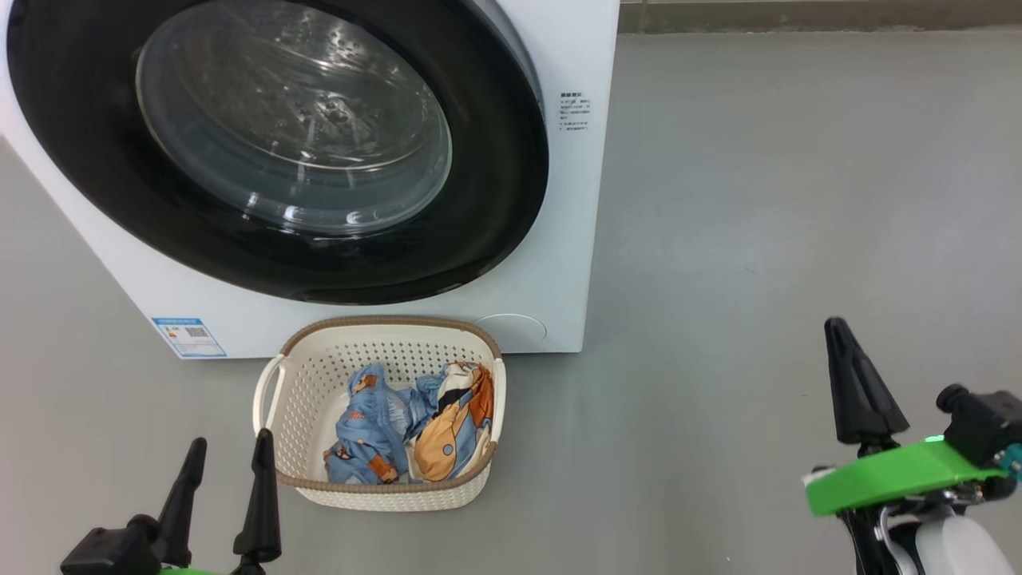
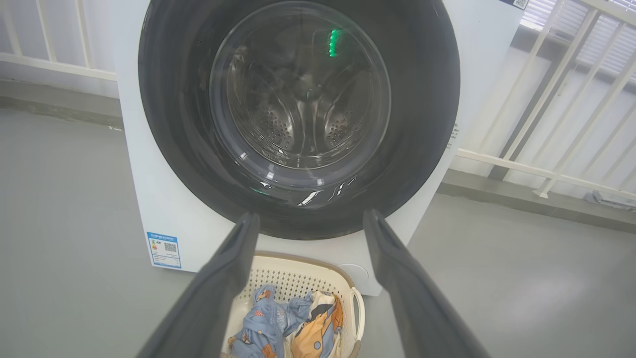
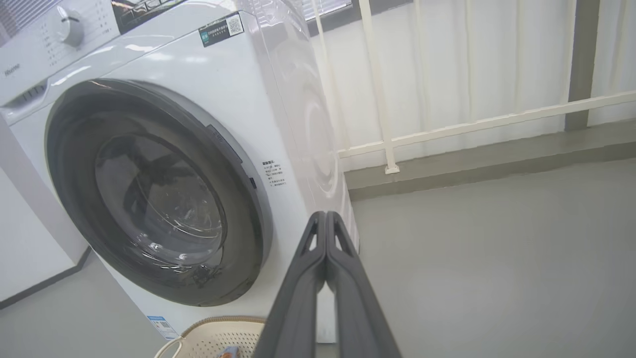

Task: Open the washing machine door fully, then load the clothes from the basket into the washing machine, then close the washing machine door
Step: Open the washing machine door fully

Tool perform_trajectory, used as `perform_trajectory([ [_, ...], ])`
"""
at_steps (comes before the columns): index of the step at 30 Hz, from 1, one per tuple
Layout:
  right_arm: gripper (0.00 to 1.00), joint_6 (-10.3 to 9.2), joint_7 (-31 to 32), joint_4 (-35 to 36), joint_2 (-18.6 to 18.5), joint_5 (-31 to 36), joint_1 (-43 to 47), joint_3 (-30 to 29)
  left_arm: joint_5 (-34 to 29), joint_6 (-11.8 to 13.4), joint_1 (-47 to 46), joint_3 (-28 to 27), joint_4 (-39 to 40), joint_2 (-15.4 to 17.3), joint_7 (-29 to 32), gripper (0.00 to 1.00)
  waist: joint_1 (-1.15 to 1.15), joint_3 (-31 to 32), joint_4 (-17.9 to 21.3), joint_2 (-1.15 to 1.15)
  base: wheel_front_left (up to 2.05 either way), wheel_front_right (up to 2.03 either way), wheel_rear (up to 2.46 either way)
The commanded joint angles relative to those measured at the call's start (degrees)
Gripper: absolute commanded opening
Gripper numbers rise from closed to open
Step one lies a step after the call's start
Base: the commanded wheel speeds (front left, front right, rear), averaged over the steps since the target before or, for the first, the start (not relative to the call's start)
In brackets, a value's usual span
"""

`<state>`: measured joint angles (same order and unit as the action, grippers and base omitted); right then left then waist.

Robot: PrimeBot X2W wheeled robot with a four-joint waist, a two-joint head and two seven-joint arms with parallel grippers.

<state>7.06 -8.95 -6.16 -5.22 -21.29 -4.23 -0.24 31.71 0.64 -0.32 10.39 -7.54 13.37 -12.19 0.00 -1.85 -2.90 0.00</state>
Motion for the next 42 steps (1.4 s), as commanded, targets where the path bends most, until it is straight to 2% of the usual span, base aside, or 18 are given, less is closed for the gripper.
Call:
perform_trajectory([
  [1, 0.00, 0.43, -1.40, 0.44, 0.36, -4.29, -3.98, 1.08, 0.14, 0.45, -1.78, -1.76, 1.15, 0.81, -0.74, 1.00, 0.00, -0.07, -0.46, 0.00, 0.00, 0.00, 0.00],
  [7, 0.00, 0.43, -3.63, -3.09, 1.85, -26.31, -11.61, -0.72, 0.16, 0.40, -1.82, -1.23, 1.20, 0.46, -0.94, 1.00, 0.00, -0.44, -1.59, 0.00, 0.00, 0.00, 0.00],
  [8, 0.00, 0.43, -3.63, -3.09, 1.85, -26.31, -11.61, -0.72, 0.16, 0.40, -1.82, -1.23, 1.20, 0.46, -0.94, 1.00, 0.00, -0.44, -1.59, 0.00, 0.00, 0.00, 0.00],
  [9, 0.00, 0.43, -3.63, -3.58, 1.80, -29.37, -13.04, -0.58, 0.15, 0.36, -1.94, -1.13, 1.17, 0.44, -0.96, 1.00, 0.00, -0.53, -1.79, 0.00, 0.00, 0.00, 0.00],
  [15, 0.00, 0.43, -0.84, -4.92, -0.77, -49.18, -20.88, -0.14, 0.08, -0.18, -3.17, -0.36, 1.03, 0.20, -1.12, 1.00, 0.00, -1.84, -3.35, 0.00, 0.00, 0.00, 0.00],
  [19, 0.00, 0.43, 3.79, -7.77, -3.55, -58.52, -25.68, -0.77, -0.04, -0.68, -3.68, 0.50, 0.89, -0.11, -1.20, 1.00, 0.00, -2.65, -4.70, 0.00, 0.00, 0.00, 0.00],
  [26, 0.00, 0.43, 13.76, -14.39, -8.96, -64.61, -33.57, 0.97, -0.02, -1.45, -5.25, 1.69, 0.80, -0.79, -1.36, 1.00, 0.00, -5.59, -8.03, 0.00, 0.00, 0.00, 0.00],
  [30, 0.00, 0.43, 19.14, -18.99, -11.66, -65.15, -38.06, 2.70, 0.11, -2.10, -6.15, 2.21, 0.00, -1.38, -1.62, 1.00, 0.00, -7.44, -10.09, 0.00, 0.00, 0.00, 0.00],
  [42, 0.00, 0.43, 35.10, -26.23, -15.06, -68.98, -49.92, 6.48, -0.20, -4.39, -9.75, 3.61, -2.37, -4.00, -2.48, 1.00, 0.00, -13.38, -15.02, 0.00, 0.00, 0.00, 0.00],
])
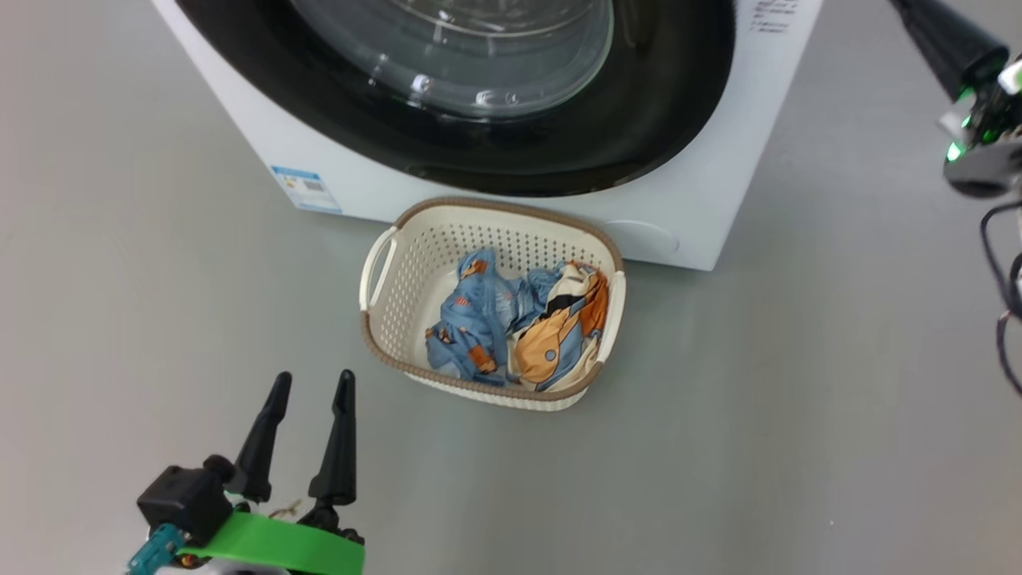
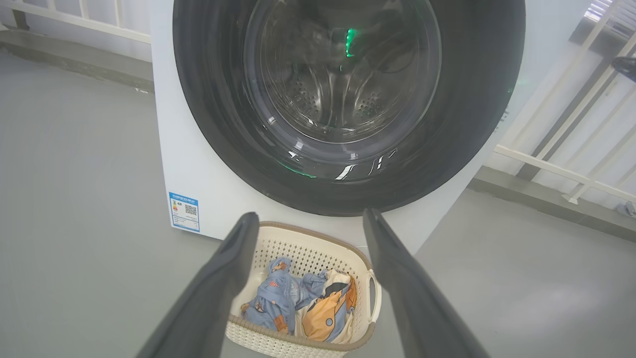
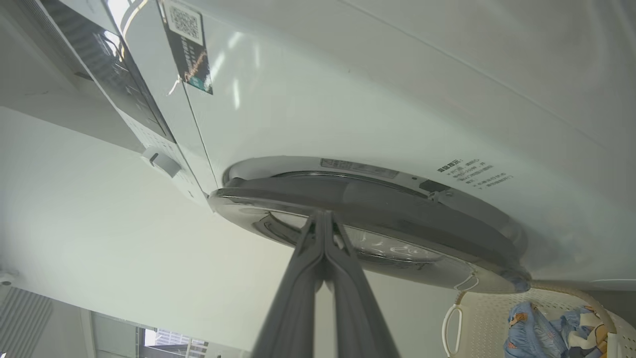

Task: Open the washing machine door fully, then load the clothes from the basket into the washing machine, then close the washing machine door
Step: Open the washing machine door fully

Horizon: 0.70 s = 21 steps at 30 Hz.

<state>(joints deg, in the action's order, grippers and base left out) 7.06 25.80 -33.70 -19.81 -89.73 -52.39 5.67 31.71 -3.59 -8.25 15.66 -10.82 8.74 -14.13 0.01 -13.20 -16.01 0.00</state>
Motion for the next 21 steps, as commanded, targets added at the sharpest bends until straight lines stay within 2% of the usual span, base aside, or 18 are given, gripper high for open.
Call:
perform_trajectory([
  [1, 0.00, 0.43, 1.30, 0.55, -0.70, -0.96, -2.93, 0.51, -0.26, -0.35, -2.15, -1.54, 0.71, 0.39, -0.58, 1.00, 0.00, -2.53, -2.27, 0.00, 0.00, 0.00, 0.00],
  [10, 0.00, 0.43, 12.25, -8.55, -2.72, -3.34, -13.75, 2.70, -0.74, -1.92, -5.52, -0.90, -0.71, -1.54, -0.81, 1.00, 0.00, -7.20, -4.74, 0.00, 0.00, 0.00, 0.00],
  [15, 0.00, 0.43, 15.72, -12.55, -3.30, -3.01, -18.72, 4.27, -0.94, -2.49, -7.34, -0.83, -0.79, -2.24, -0.84, 1.00, 0.00, -9.36, -5.49, 0.00, 0.00, 0.00, 0.00],
  [21, 0.00, 0.43, 18.78, -17.11, -2.19, -1.29, -25.48, 7.18, -1.46, -3.23, -9.01, -0.81, -0.85, -3.57, -0.85, 1.00, 0.00, -12.16, -6.05, 0.00, 0.00, 0.00, 0.00],
])
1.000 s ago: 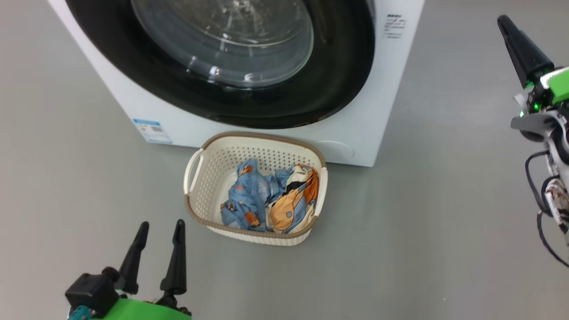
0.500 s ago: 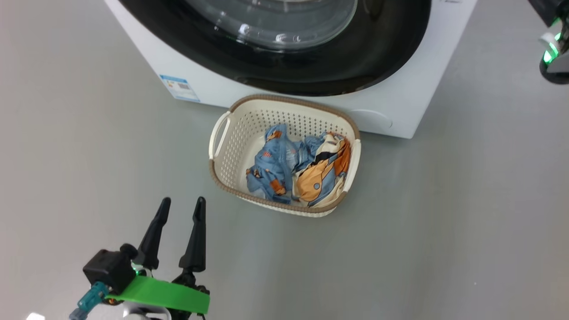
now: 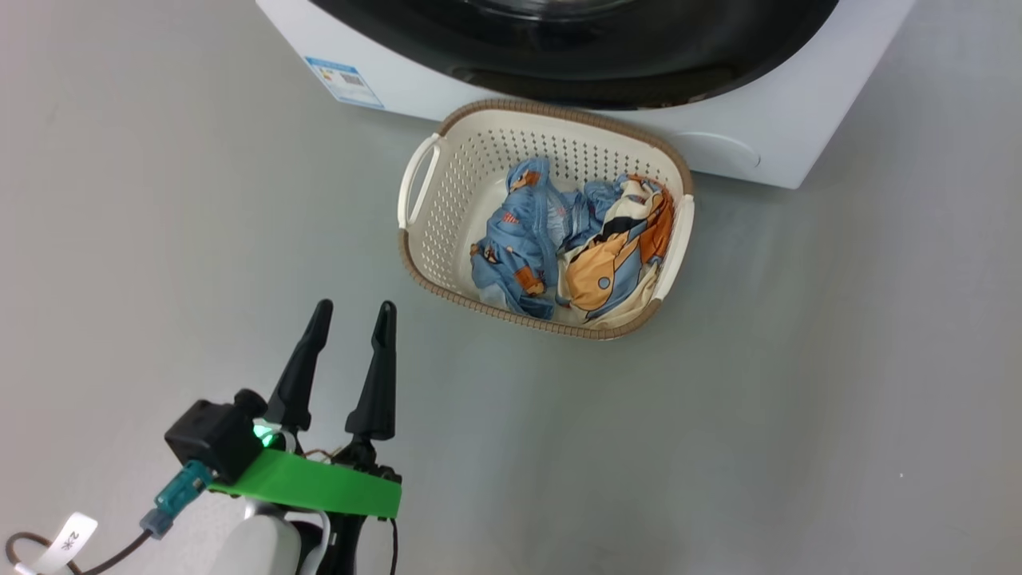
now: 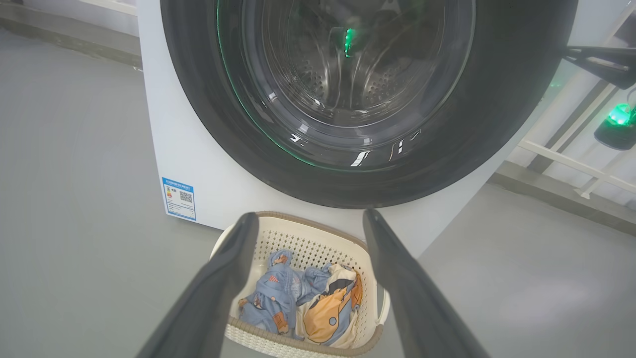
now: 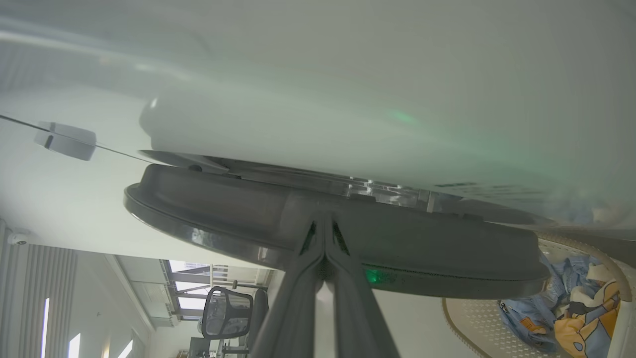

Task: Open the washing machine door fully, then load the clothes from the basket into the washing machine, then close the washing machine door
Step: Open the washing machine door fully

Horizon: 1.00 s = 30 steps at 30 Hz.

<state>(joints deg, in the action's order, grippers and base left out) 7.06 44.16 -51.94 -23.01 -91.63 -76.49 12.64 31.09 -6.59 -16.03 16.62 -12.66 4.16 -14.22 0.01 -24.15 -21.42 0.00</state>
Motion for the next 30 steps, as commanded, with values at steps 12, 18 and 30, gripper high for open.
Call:
perform_trajectory([
  [12, 0.00, 0.43, 0.49, -1.79, 2.85, 2.65, -6.63, 1.95, -0.80, -0.81, -2.85, -2.19, 0.47, -0.46, -0.77, 1.00, -0.01, -3.75, -1.91, 0.00, 0.00, 0.00, 0.00],
  [18, 0.00, 0.43, 0.82, -1.80, 3.16, 3.08, -6.56, 2.32, -0.84, -0.87, -2.97, -2.38, 0.55, -0.80, -0.77, 1.00, -0.01, -3.87, -2.10, 0.00, 0.00, 0.00, 0.00],
  [30, 0.00, 0.43, 3.00, -0.88, 4.59, 3.00, -2.78, 3.25, -1.02, -0.89, -2.44, -2.85, 0.48, -1.01, -0.77, 1.00, -0.01, -1.18, -0.88, 0.00, 0.00, 0.00, 0.00],
])
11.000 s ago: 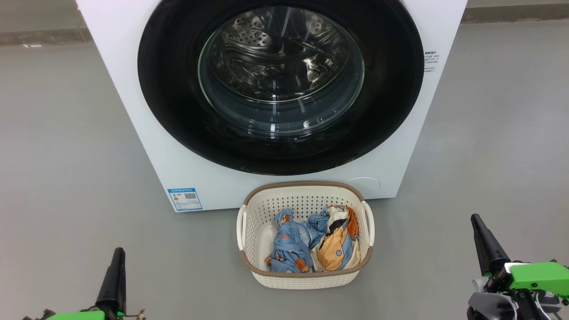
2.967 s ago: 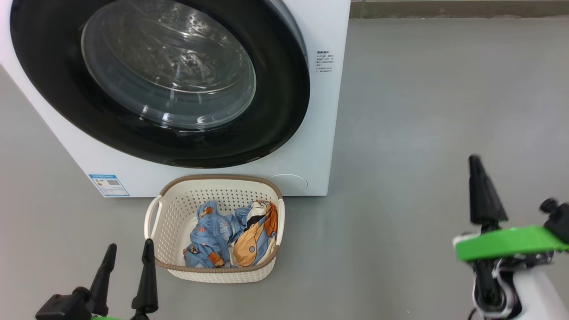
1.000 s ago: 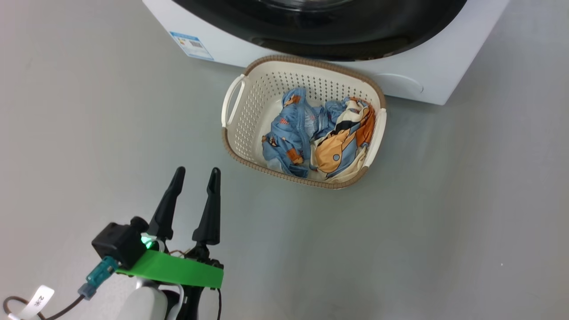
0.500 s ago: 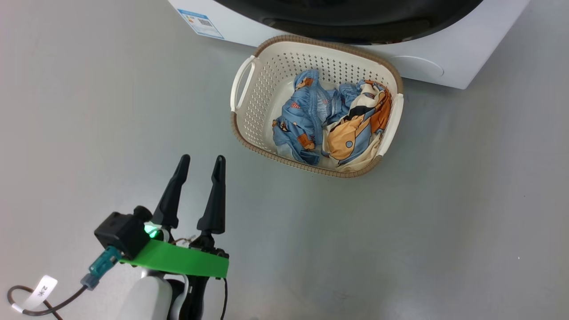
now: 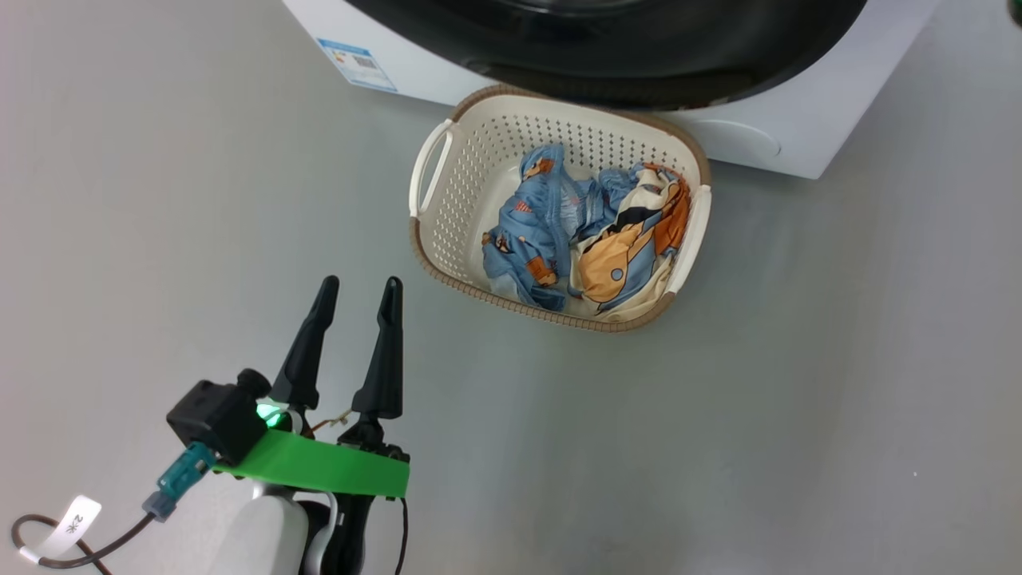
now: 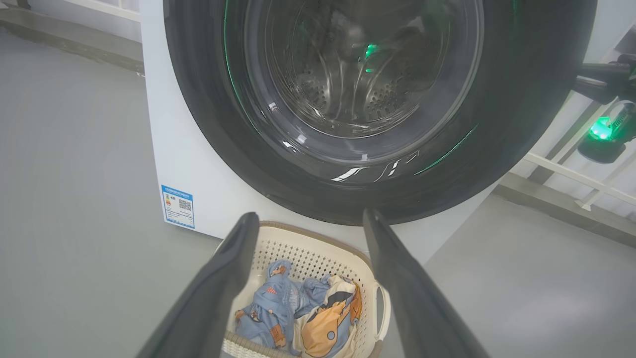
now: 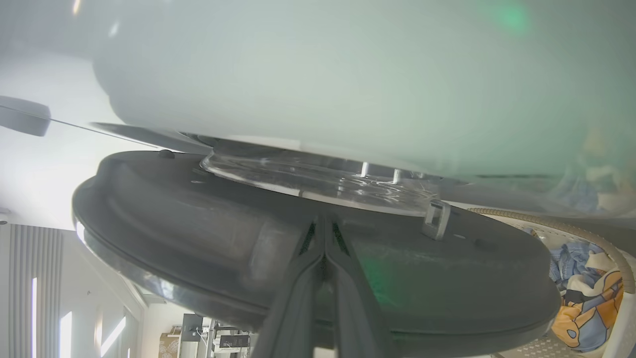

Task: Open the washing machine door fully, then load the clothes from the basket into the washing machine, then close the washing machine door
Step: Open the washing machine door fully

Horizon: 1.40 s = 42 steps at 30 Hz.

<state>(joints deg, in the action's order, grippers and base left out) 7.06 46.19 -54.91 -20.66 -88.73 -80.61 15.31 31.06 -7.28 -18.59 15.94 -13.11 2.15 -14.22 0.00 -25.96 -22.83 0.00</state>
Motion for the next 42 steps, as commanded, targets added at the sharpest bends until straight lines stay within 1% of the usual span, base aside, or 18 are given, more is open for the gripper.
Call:
perform_trajectory([
  [1, 0.00, 0.43, 1.07, 2.34, 2.36, 0.10, 1.85, 0.66, -1.05, -0.20, 0.20, -2.28, 0.92, 1.00, -0.77, 1.00, 0.00, 0.95, 0.72, 0.00, 0.00, 0.00, 0.00],
  [11, 0.00, 0.43, 2.56, 5.30, 3.94, -0.22, 6.71, 1.52, -1.62, -0.20, 0.98, -2.88, 0.97, 1.06, -0.77, 1.00, 0.00, 3.14, 2.41, 0.00, 0.00, 0.00, 0.00],
  [23, 0.00, 0.43, 4.36, 9.94, 5.75, -1.03, 14.24, 2.55, -1.87, -0.21, 2.38, -3.35, 0.86, 1.30, -0.78, 1.00, 0.00, 6.29, 2.77, 0.00, 0.00, 0.00, 0.00],
  [42, 0.00, 0.43, 7.52, 18.57, 11.70, -2.90, 25.68, 6.15, -2.50, -0.21, 5.13, -4.98, 0.98, 1.21, -0.78, 1.00, 0.00, 10.74, 2.66, 0.00, 0.00, 0.00, 0.00],
])
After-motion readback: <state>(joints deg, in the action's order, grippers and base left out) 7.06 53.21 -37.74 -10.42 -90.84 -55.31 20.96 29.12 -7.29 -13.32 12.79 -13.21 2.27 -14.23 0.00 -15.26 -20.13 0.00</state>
